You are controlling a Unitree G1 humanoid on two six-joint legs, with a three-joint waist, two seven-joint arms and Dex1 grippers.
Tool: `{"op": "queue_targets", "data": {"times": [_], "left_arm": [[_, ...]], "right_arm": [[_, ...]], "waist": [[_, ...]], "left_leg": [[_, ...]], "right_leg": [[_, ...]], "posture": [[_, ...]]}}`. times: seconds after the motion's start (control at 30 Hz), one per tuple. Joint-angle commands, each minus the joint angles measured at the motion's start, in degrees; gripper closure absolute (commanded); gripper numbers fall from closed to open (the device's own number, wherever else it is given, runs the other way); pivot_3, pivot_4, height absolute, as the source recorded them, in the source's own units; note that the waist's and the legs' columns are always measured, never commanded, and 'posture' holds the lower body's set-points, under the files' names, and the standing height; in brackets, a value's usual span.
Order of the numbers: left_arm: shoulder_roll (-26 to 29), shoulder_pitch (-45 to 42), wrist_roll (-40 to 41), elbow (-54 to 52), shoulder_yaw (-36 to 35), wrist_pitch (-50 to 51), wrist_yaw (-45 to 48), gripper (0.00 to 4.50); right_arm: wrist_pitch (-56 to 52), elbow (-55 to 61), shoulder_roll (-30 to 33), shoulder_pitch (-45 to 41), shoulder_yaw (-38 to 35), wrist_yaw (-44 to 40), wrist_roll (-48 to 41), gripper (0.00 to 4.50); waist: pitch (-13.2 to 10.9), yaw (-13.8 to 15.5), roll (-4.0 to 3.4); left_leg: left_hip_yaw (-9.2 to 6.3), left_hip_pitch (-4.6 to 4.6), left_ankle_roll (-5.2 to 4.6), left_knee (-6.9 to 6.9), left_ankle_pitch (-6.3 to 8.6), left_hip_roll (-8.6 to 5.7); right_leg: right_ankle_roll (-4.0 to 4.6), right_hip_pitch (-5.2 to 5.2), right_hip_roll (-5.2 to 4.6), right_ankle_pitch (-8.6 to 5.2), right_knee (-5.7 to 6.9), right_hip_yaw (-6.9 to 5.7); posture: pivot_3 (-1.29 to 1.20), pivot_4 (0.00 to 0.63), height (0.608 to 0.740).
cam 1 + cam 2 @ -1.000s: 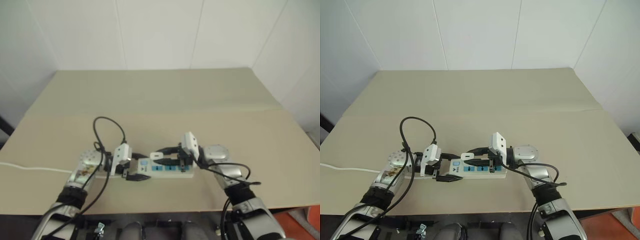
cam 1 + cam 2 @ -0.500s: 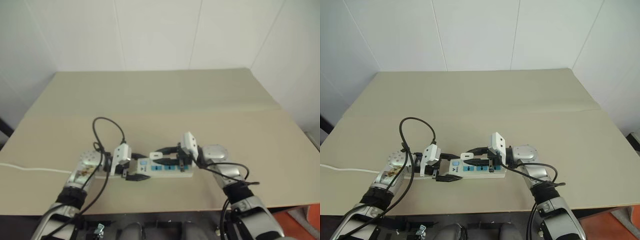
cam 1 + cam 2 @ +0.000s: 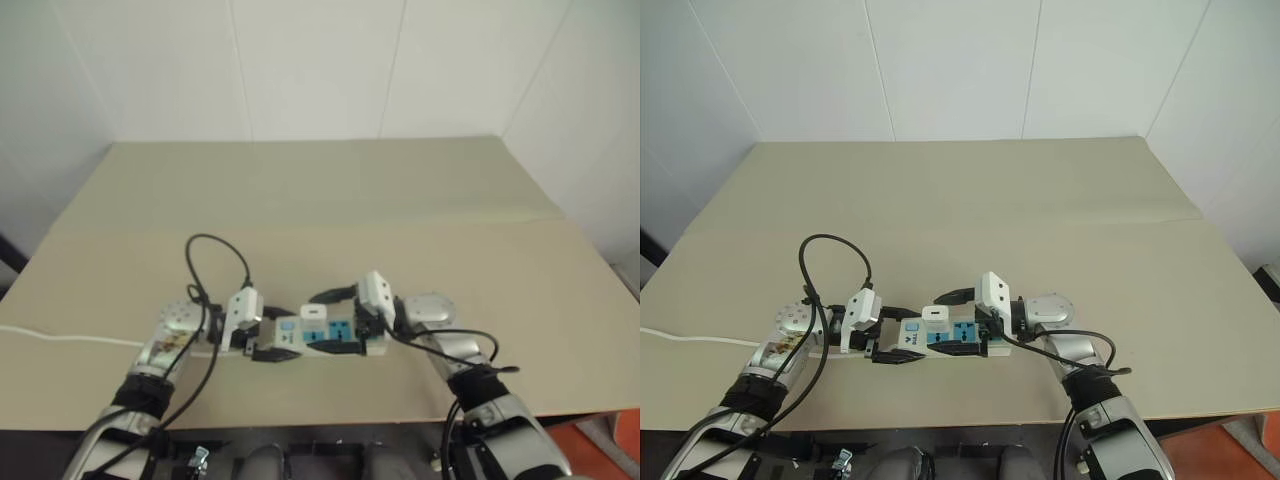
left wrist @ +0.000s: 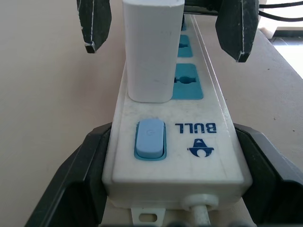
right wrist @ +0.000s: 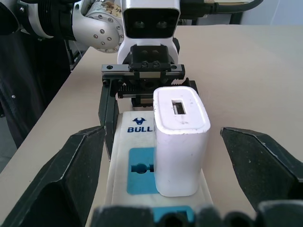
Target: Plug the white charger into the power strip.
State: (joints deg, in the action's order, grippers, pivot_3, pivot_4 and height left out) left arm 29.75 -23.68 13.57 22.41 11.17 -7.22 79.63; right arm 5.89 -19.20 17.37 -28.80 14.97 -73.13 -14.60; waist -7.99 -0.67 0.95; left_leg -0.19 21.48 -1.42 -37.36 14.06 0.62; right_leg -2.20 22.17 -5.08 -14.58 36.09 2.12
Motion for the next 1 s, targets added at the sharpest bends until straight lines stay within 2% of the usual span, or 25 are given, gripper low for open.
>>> {"op": "queue_targets", "data": {"times": [0.03, 0.1, 0.17, 0.23, 0.37, 0.43, 0.5, 0.6, 0.7, 0.77, 0.87, 1.0], "left_arm": [[-0.1, 1.2, -2.3, 1.7, 2.0, 0.7, -0.1, 1.21], [-0.2, 1.1, -1.7, 1.4, 1.5, 1.8, -0.4, 1.21], [-0.8, 1.1, -0.9, 0.9, 0.5, 2.1, -1.4, 0.47], [-0.8, 1.1, -0.4, 0.3, 0.3, 2.0, -0.9, 0.01], [-2.1, 0.4, 1.7, 0.4, -2.7, 0.2, -2.1, 0.01], [-0.5, 0.7, 5.3, -3.0, -5.0, 3.7, -0.2, 0.01], [3.4, 1.9, 11.0, -9.3, -8.7, 10.1, 1.9, 0.01], [10.9, 4.5, 17.0, -15.5, -14.3, 16.5, 5.1, 0.01], [21.2, 8.0, 17.5, -15.3, -19.8, 18.1, 9.1, 0.01], [25.8, 10.2, 15.2, -12.3, -21.4, 15.3, 11.3, 0.01], [28.8, 11.7, 12.0, -6.8, -22.8, 9.9, 12.1, 0.01], [29.7, 11.4, 9.6, -4.4, -23.0, 6.9, 10.5, 0.01]], "right_arm": [[1.7, 1.1, 0.8, 0.9, -0.1, 0.0, 0.9, 0.04], [2.1, 1.0, 1.0, 0.9, -0.4, 0.8, 1.2, 0.04], [1.8, 1.1, 1.5, 1.0, -0.6, 0.9, 1.3, 0.0], [1.6, 1.2, 1.8, 1.1, -0.7, 0.9, 1.2, 0.0], [0.3, 2.8, 2.4, 1.1, -1.3, 1.6, 0.4, 0.0], [1.0, 3.8, 3.2, 1.1, -2.6, 2.3, -0.1, 0.0], [-0.1, 6.5, 6.0, 1.5, -5.3, 1.6, -2.2, 0.0], [-0.8, 11.2, 12.4, 3.5, -10.1, 0.2, -5.0, 0.0], [-0.4, 17.3, 21.7, 8.6, -18.6, -2.3, -9.4, 0.0], [-2.4, 20.3, 27.3, 12.5, -23.0, -3.7, -11.3, 0.0], [-5.3, 22.3, 34.6, 18.4, -28.5, -5.5, -13.0, 0.0], [-11.9, 25.8, 39.9, 24.2, -34.8, -3.6, -15.1, 0.0]], "waist": [[0.0, 0.0, 0.0], [0.0, 0.0, 0.0], [0.0, 0.0, 0.0], [0.0, 0.0, 0.04], [-0.1, 0.0, 0.08], [-0.1, 0.0, 0.17], [-0.5, -0.1, 0.3], [-1.1, -0.2, 0.31], [-1.5, -0.1, 0.17], [-1.6, -0.1, 0.09], [-1.6, 0.1, 0.09], [-1.7, 0.0, 0.23]], "left_leg": [[0.0, 0.0, 0.0, 0.0, 0.0, 0.0], [0.01, 0.0, 0.0, 0.0, 0.0, 0.0], [0.0, 0.0, 0.0, 0.0, 0.0, -0.01], [0.01, 0.03, 0.0, -0.01, 0.0, -0.01], [0.01, 0.09, 0.0, 0.0, 0.0, -0.01], [0.0, 0.22, 0.0, -0.04, 0.0, 0.0], [-0.01, 0.41, 0.0, -0.12, 0.0, 0.06], [-0.05, 1.19, 0.01, -0.45, 0.0, 0.13], [-0.05, 1.36, 0.01, -0.44, 0.0, 0.14], [-0.02, 1.39, 0.01, -0.4, 0.03, 0.13], [0.09, 1.37, 0.0, -0.39, 0.05, 0.11], [0.25, 1.35, 0.01, -0.47, 0.04, 0.14]], "right_leg": [[0.0, 0.0, 0.0, 0.0, 0.0, 0.0], [0.0, 0.0, 0.0, 0.0, 0.0, 0.0], [-0.01, 0.0, 0.0, 0.0, 0.0, 0.0], [-0.02, 0.02, 0.0, 0.01, 0.0, 0.01], [-0.02, 0.07, 0.0, 0.01, -0.01, 0.01], [-0.02, 0.15, 0.0, 0.02, 0.0, -0.01], [-0.03, 0.31, 0.02, 0.03, 0.04, -0.01], [-0.07, 1.06, 0.08, 0.08, 0.27, -0.02], [-0.09, 1.19, 0.04, 0.09, 0.15, -0.05], [-0.1, 1.19, 0.02, 0.08, 0.03, -0.06], [-0.12, 1.16, -0.04, 0.06, -0.03, -0.05], [-0.11, 1.09, -0.01, 0.09, 0.0, -0.07]], "posture": [[0.0, 0.15, 0.74], [0.0, 0.15, 0.74], [0.0, 0.15, 0.74], [0.0, 0.15, 0.74], [0.0, 0.15, 0.74], [0.0, 0.15, 0.74], [0.0, 0.15, 0.74], [0.0, 0.15, 0.74], [0.0, 0.15, 0.74], [0.0, 0.15, 0.74], [0.0, 0.15, 0.74], [0.0, 0.15, 0.74]]}}
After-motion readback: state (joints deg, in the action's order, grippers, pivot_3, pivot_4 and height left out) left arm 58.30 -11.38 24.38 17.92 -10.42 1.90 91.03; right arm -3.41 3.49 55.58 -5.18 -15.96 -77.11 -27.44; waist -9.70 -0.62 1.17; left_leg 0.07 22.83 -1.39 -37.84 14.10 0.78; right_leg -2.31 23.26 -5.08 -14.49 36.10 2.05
